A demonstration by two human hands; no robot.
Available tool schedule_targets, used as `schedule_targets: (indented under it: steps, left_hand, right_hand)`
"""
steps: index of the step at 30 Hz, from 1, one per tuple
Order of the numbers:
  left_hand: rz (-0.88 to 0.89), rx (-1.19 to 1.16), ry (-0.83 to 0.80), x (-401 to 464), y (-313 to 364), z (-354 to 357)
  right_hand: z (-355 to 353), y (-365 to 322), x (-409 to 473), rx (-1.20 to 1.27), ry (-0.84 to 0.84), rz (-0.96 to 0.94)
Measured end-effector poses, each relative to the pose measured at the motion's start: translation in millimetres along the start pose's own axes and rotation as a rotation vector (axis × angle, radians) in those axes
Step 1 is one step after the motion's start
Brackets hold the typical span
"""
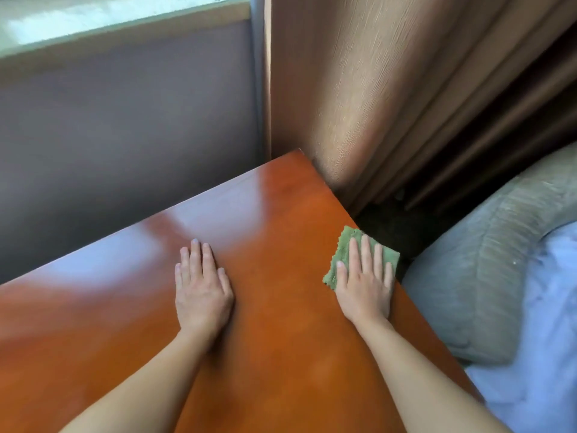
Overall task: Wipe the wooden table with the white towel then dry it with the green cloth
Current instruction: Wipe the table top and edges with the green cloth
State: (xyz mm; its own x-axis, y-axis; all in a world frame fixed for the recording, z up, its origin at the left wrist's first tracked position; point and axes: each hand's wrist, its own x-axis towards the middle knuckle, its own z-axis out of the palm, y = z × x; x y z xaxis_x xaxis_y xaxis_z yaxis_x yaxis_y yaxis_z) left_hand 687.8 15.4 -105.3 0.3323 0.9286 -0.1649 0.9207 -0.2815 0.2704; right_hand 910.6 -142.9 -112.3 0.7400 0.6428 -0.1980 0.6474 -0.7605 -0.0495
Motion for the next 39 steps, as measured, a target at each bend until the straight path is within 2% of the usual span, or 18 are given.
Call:
schedule_targets:
  steps: [4,7,10,14,18,21,26,29,32,36,39]
  left_hand:
    - [0.160,-0.127,-0.078,-28.5,57.2,2.2]
    - [0.200,-0.179,-0.137,-57.8,92.7,5.6]
    - [0.209,-0.130,-0.182,-70.4,93.8,10.8]
    - [0.312,-0.013,-0.252,-64.6,77.8,11.1]
    - [0.294,0.041,-0.300,-63.9,81.4,8.5]
    - [0.289,0.097,-0.338,-59.4,84.0,5.0]
    - [0.195,0.100,-0.385,-64.3,107.6,2.7]
    - [0.290,0.131,-0.365,-101.2,126.9,13.7]
    - [0.352,0.113,-0.377,-153.8,137.6,26.6]
    - [0.345,0.046,-0.389,-194.0,129.6,24.5]
    - [0.283,-0.012,-0.330,-214.6,108.6,17.9]
  right_hand:
    - [12.2,36.7,-72.9,-0.039,-0.053,-0.028]
    - [14.0,43.6,-88.9,-0.053,-0.078,-0.034]
    - [6.9,28.0,-65.8,-0.048,-0.050,-0.045]
    - [-4.1,-6.7,-3.9,-0.031,-0.051,-0.113]
    - [-9.9,-28.5,19.8,-0.008,-0.075,-0.136]
    - [-7.5,10.7,-6.3,-0.031,-0.058,-0.191]
    - [3.7,104.9,-75.3,0.013,-0.050,0.003]
    - [12.1,133.6,-119.1,0.001,-0.062,0.071]
    - [20.0,141.3,-148.2,0.017,-0.070,0.105]
    - [25.6,121.3,-185.2,0.068,-0.091,0.116]
    - [33.1,80.3,-233.2,0.084,-0.080,-0.033]
